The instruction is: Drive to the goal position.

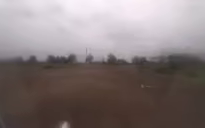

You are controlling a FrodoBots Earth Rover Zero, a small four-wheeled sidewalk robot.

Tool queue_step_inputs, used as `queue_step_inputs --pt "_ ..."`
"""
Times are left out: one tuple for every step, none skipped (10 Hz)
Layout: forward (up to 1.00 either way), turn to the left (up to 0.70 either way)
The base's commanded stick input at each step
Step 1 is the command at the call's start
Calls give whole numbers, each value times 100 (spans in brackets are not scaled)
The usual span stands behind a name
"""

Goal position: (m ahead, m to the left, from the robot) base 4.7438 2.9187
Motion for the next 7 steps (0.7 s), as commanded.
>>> queue_step_inputs --pt "70 0" --pt "70 0" --pt "70 0" --pt "70 0" --pt "70 0" --pt "70 0" --pt "70 0"
